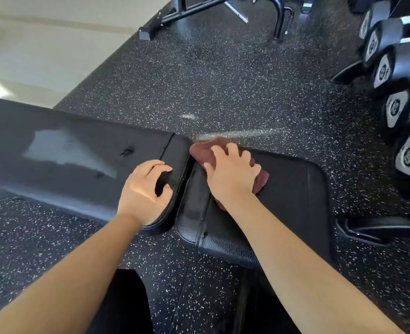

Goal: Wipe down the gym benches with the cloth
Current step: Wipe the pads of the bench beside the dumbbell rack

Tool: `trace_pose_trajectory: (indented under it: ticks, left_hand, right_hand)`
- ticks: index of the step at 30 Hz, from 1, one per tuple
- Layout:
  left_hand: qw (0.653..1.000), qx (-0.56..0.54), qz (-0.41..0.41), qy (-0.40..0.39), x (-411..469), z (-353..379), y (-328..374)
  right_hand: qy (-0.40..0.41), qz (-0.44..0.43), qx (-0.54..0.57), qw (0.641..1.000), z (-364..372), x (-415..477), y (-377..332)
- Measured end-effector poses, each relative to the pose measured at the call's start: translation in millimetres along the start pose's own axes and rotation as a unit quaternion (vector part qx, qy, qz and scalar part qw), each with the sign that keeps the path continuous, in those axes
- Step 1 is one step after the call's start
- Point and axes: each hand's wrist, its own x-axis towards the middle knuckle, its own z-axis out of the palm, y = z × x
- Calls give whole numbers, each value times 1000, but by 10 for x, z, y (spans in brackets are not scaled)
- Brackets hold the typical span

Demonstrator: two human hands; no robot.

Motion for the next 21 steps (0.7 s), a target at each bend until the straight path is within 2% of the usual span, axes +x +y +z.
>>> trace_pose_trajectory:
  ticks: [5,8,11,15,21]
  left_hand:
    - [1000,2,10,6,16,3,-17]
    - [1000,3,17,-11,1,-3,-16]
    - [997,4,47,-69,128,-60,-111]
    - [975,58,144,-159,501,-96,-345]
    - [973,30,181,-137,606,-50,-507]
  right_hand:
    - [30,-9,-21,999,105,-567,-100]
    - [30,30,-23,999,121,-608,-159]
    - [35,76,-23,996,139,-409,-278]
    - [41,144,-32,988,150,-107,-493]
    - [61,198,-35,978,211,-512,-766]
